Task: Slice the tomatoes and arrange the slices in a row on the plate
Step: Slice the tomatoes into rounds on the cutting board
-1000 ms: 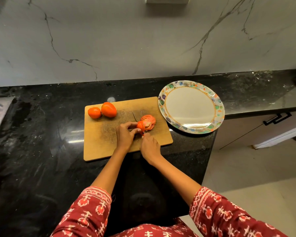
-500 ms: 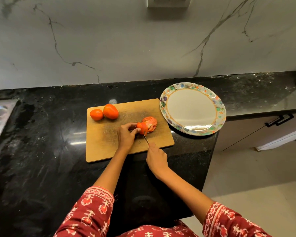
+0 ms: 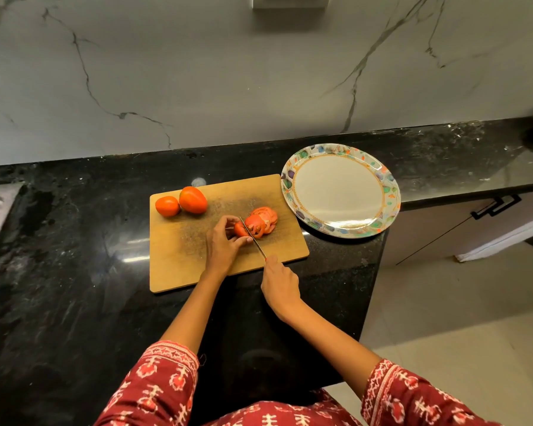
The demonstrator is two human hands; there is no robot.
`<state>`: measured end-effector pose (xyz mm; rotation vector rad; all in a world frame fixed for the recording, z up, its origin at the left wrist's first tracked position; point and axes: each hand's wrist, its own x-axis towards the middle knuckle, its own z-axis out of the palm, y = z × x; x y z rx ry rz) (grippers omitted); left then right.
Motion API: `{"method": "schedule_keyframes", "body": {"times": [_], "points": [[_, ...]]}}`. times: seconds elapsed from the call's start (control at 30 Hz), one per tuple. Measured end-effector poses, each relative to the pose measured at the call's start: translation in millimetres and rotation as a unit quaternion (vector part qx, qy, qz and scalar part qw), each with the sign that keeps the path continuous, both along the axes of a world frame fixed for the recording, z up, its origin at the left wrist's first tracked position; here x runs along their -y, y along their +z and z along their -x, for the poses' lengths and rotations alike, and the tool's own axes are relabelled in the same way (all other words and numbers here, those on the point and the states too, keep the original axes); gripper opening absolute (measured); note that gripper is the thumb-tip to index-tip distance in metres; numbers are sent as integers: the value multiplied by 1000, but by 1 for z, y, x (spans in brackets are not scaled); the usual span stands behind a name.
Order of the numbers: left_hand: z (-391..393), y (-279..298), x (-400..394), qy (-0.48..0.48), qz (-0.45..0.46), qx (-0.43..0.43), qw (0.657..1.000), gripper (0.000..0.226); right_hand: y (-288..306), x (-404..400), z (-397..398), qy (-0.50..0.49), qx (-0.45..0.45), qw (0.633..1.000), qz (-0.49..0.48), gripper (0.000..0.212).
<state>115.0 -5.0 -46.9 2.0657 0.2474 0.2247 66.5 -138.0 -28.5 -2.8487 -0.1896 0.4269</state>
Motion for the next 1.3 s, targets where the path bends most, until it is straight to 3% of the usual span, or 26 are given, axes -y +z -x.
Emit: {"method": "schedule_keyframes", "body": {"times": [0.4,0.67,0.9,1.0,1.07,1.17,1.3], "points": [[8,-5,-1,32,-2,11,999,48,1,0,-2,-20,-1,1000,-5,16],[6,-2,-6,22,-17,-3,1000,52,3,21,9,36,18,998,50,20],[13,0,-1,10,-65,-10,998,49,9,-4,-11,57,44,997,36,22],[18,1,-2,27,-78,-12,997,44,13,-6,-13,39,102,994,25,12],[20,0,-8,57,-73,-16,996,42,9,-2,-14,24,127,991,20,21],[19,3,-14,78,-62,-23,995,47,4,5,-17,48,94,994,8,12],[11,7,-4,26,-61,-27,997,56,-3,11,-24,33,78,996,-30,21]]}}
